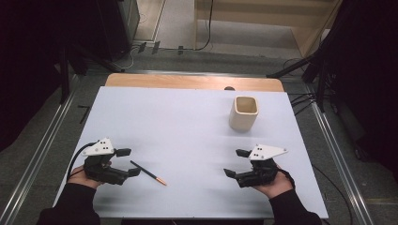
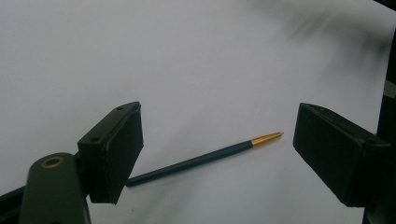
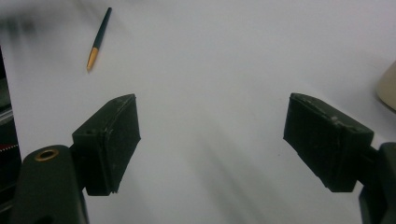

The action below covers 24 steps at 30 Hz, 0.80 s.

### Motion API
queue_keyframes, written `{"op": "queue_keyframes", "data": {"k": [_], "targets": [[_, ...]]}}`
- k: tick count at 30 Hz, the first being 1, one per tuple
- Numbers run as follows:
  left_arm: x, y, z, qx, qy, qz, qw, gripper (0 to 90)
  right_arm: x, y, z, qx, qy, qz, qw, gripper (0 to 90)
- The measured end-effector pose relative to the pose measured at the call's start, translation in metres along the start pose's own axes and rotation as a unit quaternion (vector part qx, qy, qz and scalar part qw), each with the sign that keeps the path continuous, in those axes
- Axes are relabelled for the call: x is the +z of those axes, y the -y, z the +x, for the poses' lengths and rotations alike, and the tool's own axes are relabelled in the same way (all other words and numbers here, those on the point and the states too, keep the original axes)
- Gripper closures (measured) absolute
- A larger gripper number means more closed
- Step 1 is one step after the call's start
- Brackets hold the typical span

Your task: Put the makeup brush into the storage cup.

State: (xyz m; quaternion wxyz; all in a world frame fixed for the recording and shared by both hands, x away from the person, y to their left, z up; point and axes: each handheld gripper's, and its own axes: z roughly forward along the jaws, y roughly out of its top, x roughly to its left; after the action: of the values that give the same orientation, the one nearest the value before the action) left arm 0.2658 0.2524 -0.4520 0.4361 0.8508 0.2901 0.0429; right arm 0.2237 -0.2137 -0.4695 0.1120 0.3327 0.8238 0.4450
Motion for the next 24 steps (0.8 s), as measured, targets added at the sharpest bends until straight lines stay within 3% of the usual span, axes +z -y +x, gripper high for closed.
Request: {"op": "queue_keyframes", "data": {"k": [24], "targets": [[-0.003, 0.0, 0.004, -0.009, 0.009, 0.004, 0.9999, 16.8, 0.031, -0.023, 0.02, -0.017, -0.032, -0.009, 0.9993, 19.3]]}}
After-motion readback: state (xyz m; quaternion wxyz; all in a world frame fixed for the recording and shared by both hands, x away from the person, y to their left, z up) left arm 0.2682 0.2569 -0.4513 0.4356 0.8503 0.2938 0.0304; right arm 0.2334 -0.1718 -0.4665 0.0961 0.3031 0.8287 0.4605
